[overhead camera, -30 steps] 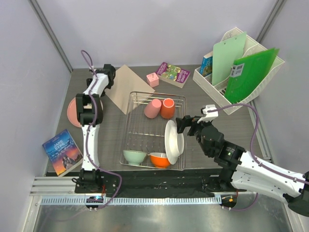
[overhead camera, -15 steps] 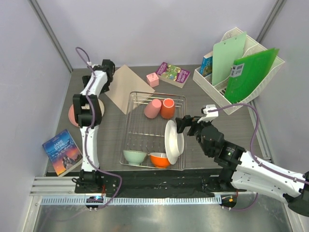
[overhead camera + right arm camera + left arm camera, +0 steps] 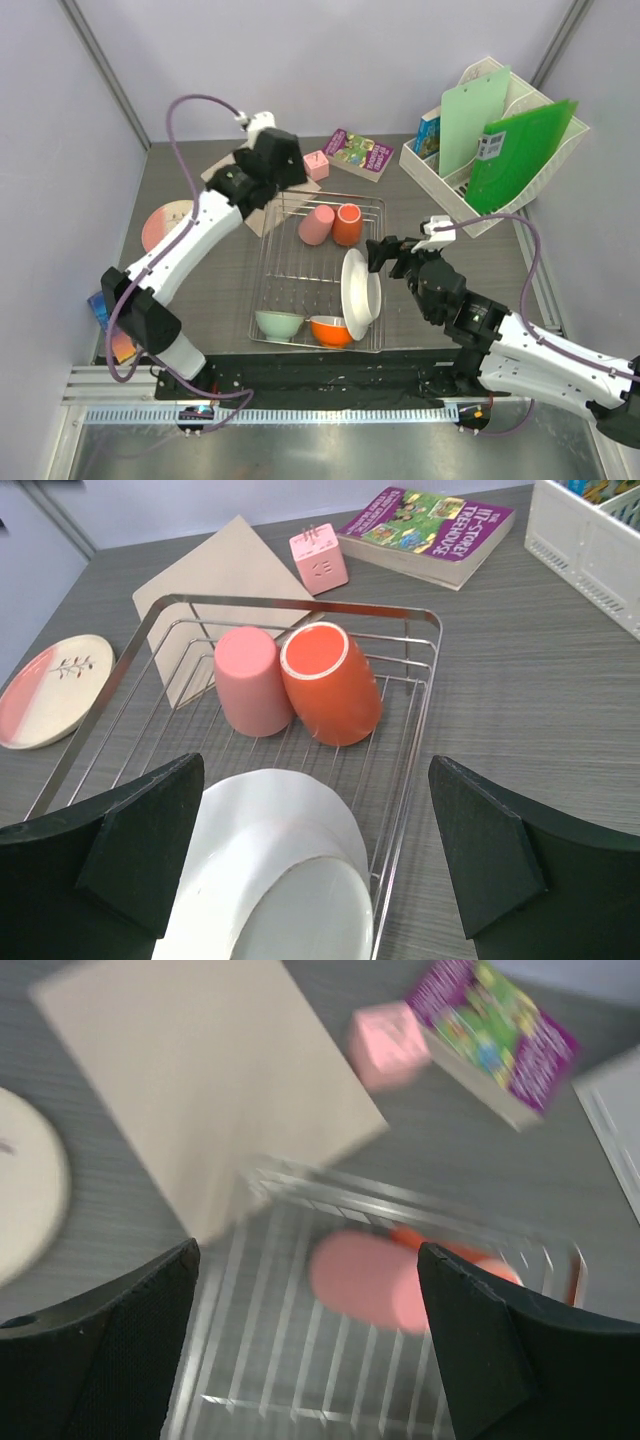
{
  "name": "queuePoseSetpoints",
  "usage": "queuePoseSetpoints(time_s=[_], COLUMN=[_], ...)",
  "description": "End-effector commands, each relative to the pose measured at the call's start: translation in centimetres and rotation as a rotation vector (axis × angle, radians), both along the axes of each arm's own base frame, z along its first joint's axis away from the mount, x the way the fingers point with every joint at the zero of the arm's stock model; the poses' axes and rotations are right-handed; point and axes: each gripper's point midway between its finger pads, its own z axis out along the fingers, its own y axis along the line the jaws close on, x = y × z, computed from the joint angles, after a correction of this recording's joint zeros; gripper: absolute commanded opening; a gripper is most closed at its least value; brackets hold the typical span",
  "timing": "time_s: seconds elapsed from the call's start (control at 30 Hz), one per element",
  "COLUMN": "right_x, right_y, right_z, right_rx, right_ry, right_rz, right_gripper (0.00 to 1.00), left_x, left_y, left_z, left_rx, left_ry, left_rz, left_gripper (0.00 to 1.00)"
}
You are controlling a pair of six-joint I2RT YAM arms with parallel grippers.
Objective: Unload the mixed dishes from the dish rack
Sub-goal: Pick up the plate from the dish rack.
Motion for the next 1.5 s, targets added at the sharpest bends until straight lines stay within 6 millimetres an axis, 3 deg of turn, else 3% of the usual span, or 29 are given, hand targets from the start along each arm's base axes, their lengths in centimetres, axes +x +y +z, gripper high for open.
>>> queuePoseSetpoints(time_s=[0.0, 0.03, 0.1, 0.13, 0.2, 0.23, 0.3, 0.4, 0.67, 0.8, 0.97, 1.07, 1.1, 1.2, 1.37, 1.47], right_x=[0.4, 0.4, 0.4, 0.4, 0.5, 0.5, 0.6, 0.6, 0.4, 0.4, 0.4, 0.3, 0.3, 0.2, 0.2, 0.2], right_y=[-1.8, -2.1, -2.4, -2.5, -2.4, -2.1, -1.5, -0.6, 0.2, -0.3, -0.8, -1.1, -1.2, -1.7, -1.7, -1.7], right_z=[4.5, 4.8, 5.2, 5.3, 5.2, 5.0, 4.5, 3.5, 1.7, 1.9, 2.4, 2.5, 2.5, 2.0, 1.9, 1.8], right_rx=[0.076, 0.076, 0.073, 0.073, 0.069, 0.074, 0.073, 0.088, 0.112, 0.107, 0.101, 0.100, 0.100, 0.079, 0.079, 0.075], right_ry=[-0.085, -0.090, -0.097, -0.099, -0.094, -0.090, -0.075, -0.042, 0.003, -0.008, -0.024, -0.029, -0.031, -0.023, -0.022, -0.019], right_rz=[-0.084, -0.095, -0.106, -0.109, -0.112, -0.107, -0.088, -0.064, -0.039, -0.056, -0.070, -0.077, -0.083, -0.090, -0.091, -0.091], right_gripper=[1.00, 1.00, 1.00, 1.00, 1.00, 1.00, 1.00, 1.00, 1.00, 1.00, 1.00, 1.00, 1.00, 1.00, 1.00, 1.00], left_x=[-5.0, -7.4, -10.1, -11.5, -13.6, -14.4, -15.5, -16.3, -17.3, -19.0, -20.9, -21.7, -21.8, -22.4, -22.4, -22.6], left_y=[-6.8, -7.9, -10.5, -10.6, -12.3, -12.2, -12.5, -12.8, -12.3, -15.4, -18.7, -19.7, -19.9, -20.4, -20.7, -20.8], left_z=[-4.3, -5.5, -5.5, -7.4, -5.8, -7.1, -7.0, -5.9, -5.0, -5.4, -9.2, -10.9, -11.2, -11.8, -11.4, -11.2], left_rx=[-0.189, -0.199, -0.269, -0.264, -0.329, -0.324, -0.373, -0.435, -0.491, -0.500, -0.457, -0.465, -0.472, -0.480, -0.490, -0.494], left_ry=[0.075, 0.098, 0.089, 0.119, 0.058, 0.065, 0.045, 0.004, -0.045, -0.018, 0.081, 0.126, 0.132, 0.150, 0.133, 0.129], left_rz=[-0.183, -0.225, -0.298, -0.315, -0.394, -0.413, -0.459, -0.497, -0.509, -0.647, -0.734, -0.753, -0.758, -0.771, -0.788, -0.806], left_gripper=[0.86, 0.86, 0.85, 0.85, 0.85, 0.85, 0.85, 0.85, 0.85, 0.86, 0.82, 0.71, 0.61, 0.46, 0.28, 0.08])
